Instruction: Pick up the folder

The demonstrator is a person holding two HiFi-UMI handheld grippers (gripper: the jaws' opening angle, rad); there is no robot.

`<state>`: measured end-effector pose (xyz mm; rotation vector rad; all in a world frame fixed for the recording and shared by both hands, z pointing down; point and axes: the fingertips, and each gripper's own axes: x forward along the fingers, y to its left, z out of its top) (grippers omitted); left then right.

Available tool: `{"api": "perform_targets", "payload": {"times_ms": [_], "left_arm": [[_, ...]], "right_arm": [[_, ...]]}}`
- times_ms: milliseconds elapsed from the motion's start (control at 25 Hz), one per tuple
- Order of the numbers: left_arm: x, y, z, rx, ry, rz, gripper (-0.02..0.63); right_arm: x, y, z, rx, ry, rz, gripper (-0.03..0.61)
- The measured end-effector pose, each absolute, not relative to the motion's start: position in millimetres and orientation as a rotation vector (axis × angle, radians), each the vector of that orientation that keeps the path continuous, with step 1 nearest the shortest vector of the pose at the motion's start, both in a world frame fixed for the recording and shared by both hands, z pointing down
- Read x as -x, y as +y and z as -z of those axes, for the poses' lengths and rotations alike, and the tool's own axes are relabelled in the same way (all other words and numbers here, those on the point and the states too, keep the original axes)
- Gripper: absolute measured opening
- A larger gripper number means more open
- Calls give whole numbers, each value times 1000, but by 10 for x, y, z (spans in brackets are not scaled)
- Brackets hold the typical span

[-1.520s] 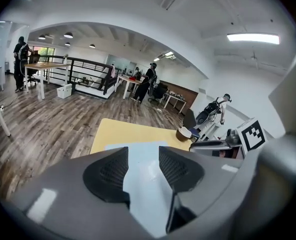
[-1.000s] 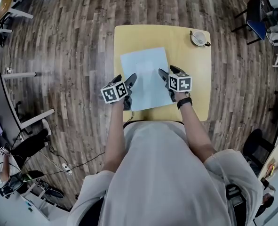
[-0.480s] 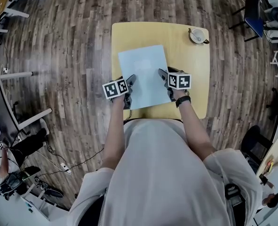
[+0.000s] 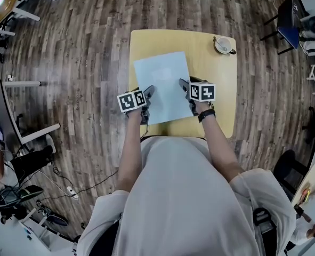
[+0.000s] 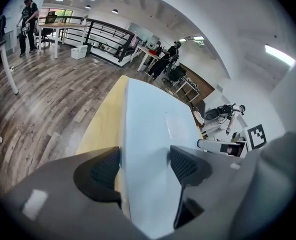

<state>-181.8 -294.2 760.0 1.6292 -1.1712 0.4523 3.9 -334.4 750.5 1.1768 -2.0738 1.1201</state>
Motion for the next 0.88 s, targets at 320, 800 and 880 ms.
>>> {"api": "perform_targets", "payload": {"times_ms": [320,800,880], "left_arm": [[1859,-3143,-7113,-1730,-1256,-415,324],[1762,-3364,-6279,-1878,-1360,-316,324],[1770,-3378,-6112,-1902,-1382,-301,324]], "right_arm": [[6,-3552,-7025,-1232,-2191,-1071,236],[-19,-3847,-6033,-1287,-2401,-931,236],[5,-3858,-5855,-1290,-2437,-892,236]]}}
